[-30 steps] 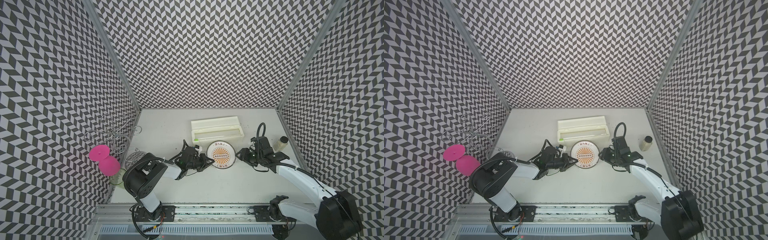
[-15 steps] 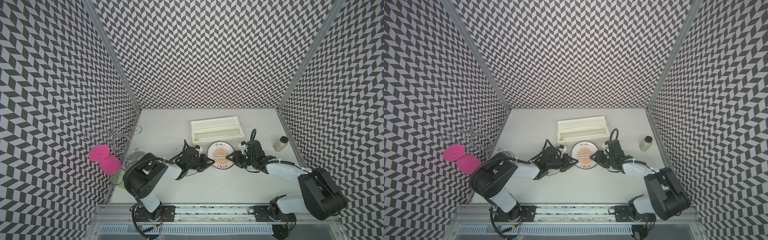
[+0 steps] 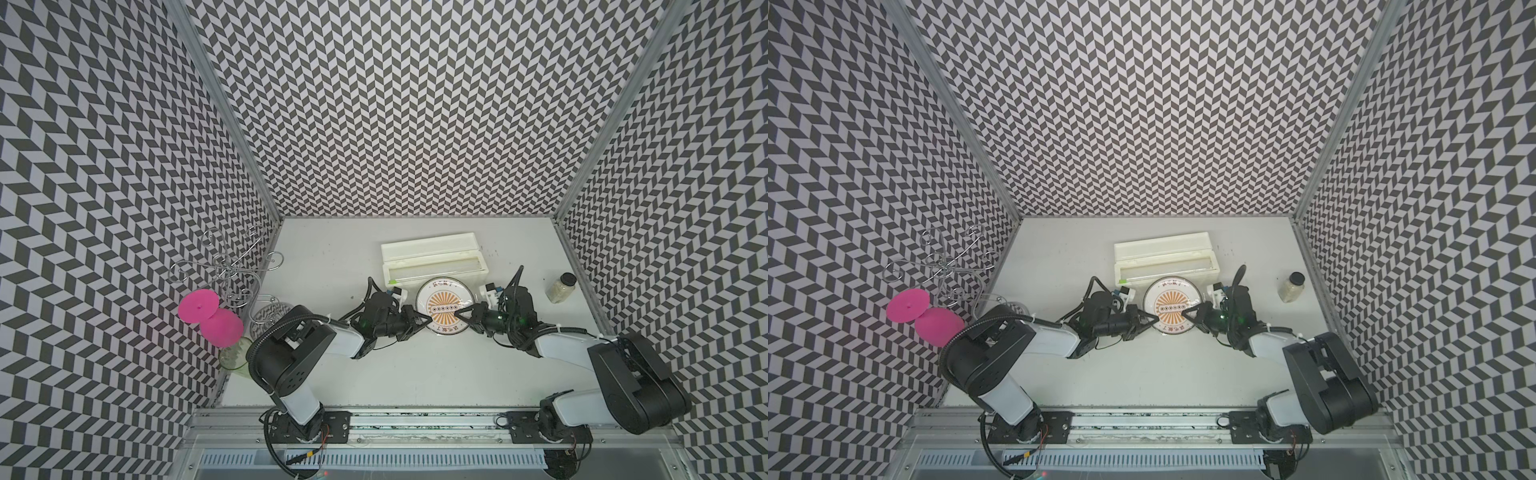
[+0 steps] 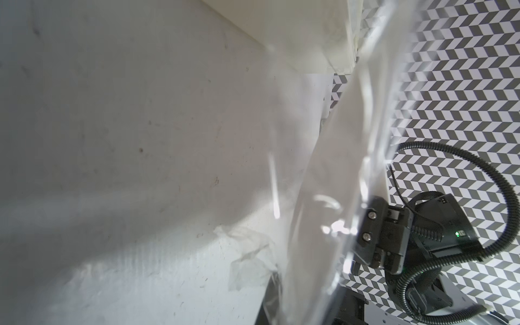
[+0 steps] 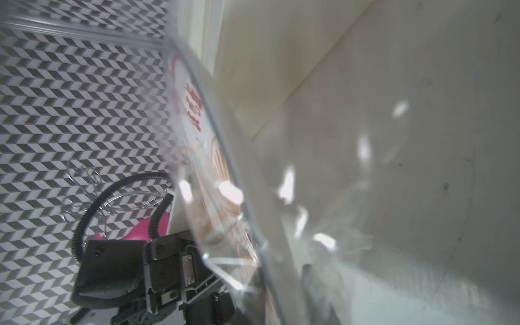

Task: Wrap the plate with plastic wrap
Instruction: Cover the plate with plastic wrap.

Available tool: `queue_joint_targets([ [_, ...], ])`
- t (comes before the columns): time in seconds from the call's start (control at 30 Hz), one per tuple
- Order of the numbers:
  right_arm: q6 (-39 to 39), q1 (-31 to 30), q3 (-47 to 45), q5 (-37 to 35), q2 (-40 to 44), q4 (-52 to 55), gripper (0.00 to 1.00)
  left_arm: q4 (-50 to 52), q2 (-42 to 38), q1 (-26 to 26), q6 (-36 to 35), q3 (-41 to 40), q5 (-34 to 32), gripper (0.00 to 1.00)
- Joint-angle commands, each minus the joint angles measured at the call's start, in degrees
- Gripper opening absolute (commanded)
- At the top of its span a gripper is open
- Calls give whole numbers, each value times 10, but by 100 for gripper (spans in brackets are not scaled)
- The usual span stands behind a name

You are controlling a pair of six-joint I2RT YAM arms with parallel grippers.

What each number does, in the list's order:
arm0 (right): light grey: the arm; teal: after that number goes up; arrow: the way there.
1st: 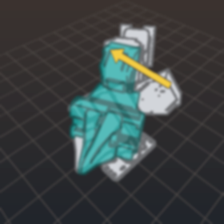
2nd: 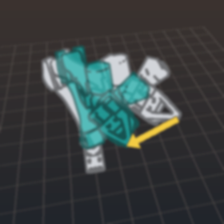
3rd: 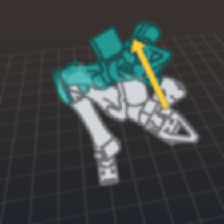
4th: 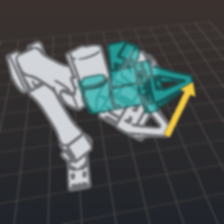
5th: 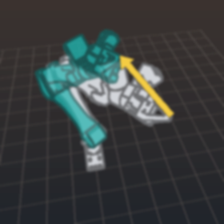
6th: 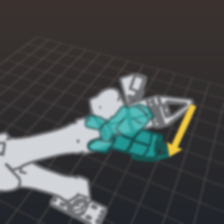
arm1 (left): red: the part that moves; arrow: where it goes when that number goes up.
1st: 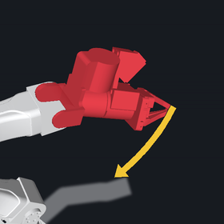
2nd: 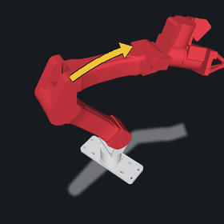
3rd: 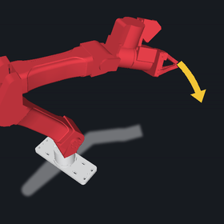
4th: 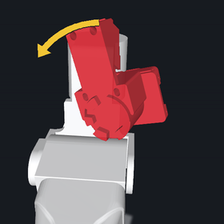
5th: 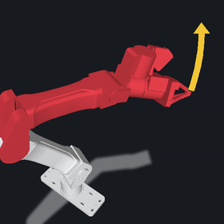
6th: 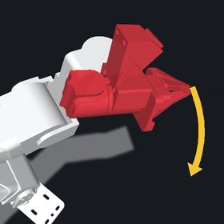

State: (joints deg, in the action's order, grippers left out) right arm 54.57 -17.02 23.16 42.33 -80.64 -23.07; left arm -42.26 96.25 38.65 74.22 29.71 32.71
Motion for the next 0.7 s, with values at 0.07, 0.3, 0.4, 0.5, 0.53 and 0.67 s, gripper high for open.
queue_joint_targets([
  [0.07, -18, 15, -8, 21, 18, -49, 2, -14, -1, 15, -20, 3, 31, 0],
  [0.3, -65, 50, -1, 68, 55, 57, 62, -10, -18, 14, -19, -4, 34, 0],
  [0.4, -119, 68, 15, 58, 54, 177, 74, -11, -23, 14, -18, -6, 33, 0],
  [0.5, -141, 72, 22, 41, 50, 232, 76, -15, -24, 15, -16, -8, 33, 0],
  [0.53, -138, 72, 22, 35, 54, 229, 75, -16, -23, 15, -16, -9, 34, 0],
  [0.67, -126, 70, 37, 39, 43, 191, 64, -16, -25, 21, -13, -12, 34, 0],
])
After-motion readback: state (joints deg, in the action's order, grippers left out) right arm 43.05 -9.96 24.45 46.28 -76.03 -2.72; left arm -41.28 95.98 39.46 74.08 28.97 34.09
